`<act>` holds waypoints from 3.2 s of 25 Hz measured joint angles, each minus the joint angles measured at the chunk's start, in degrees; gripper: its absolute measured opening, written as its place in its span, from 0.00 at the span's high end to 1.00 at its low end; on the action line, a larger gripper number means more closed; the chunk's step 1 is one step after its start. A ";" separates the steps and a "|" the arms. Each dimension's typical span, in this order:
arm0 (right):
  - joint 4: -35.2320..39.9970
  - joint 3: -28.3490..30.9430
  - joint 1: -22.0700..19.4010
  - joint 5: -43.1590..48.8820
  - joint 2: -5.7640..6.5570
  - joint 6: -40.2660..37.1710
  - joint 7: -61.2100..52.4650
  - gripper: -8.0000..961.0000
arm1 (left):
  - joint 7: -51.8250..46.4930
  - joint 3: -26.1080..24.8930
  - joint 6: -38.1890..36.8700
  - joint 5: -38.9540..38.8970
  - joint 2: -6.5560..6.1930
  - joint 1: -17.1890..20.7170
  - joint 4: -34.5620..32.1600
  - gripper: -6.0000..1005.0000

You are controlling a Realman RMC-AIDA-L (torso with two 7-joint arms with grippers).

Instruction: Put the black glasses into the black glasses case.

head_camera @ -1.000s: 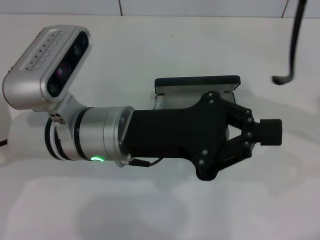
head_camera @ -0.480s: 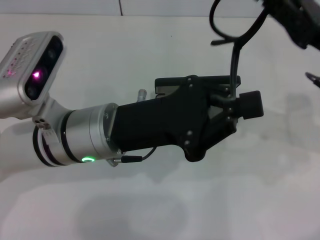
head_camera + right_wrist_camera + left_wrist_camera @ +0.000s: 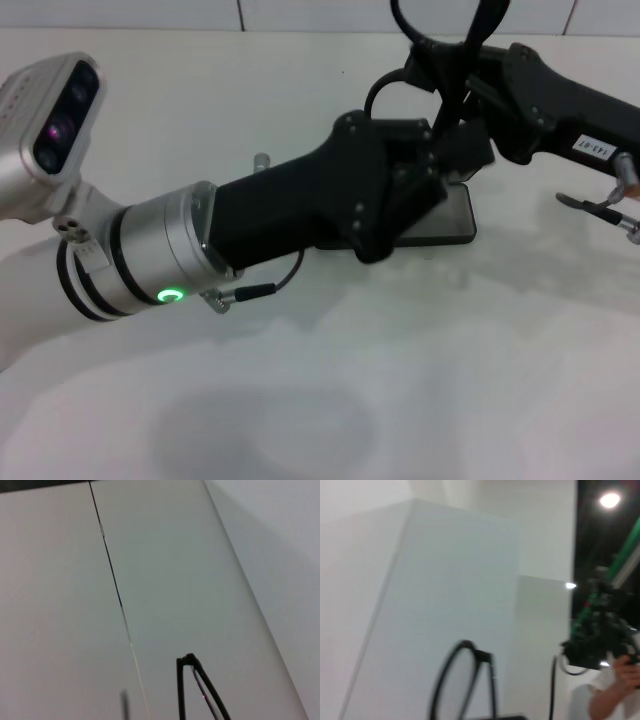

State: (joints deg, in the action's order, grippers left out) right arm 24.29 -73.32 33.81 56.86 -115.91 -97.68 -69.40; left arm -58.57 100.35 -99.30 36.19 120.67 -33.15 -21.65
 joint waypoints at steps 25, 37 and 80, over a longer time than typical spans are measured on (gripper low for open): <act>4.41 -0.42 -2.63 1.25 0.76 5.27 1.54 0.88 | -1.46 -0.60 4.84 -1.14 -0.81 -0.84 1.17 0.96; 38.84 -0.40 -12.10 29.69 2.19 18.40 -20.98 0.88 | -1.21 -4.77 -6.14 -0.75 -7.32 5.37 1.17 0.96; 49.71 -30.54 4.24 87.48 -0.28 38.37 -59.55 0.87 | 0.11 -9.04 -4.77 -0.77 -7.00 7.66 4.13 0.96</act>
State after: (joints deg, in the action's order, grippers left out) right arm 74.00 -103.86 38.05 144.34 -116.19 -59.31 -128.95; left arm -58.46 91.31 -104.07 35.42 113.67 -25.48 -17.52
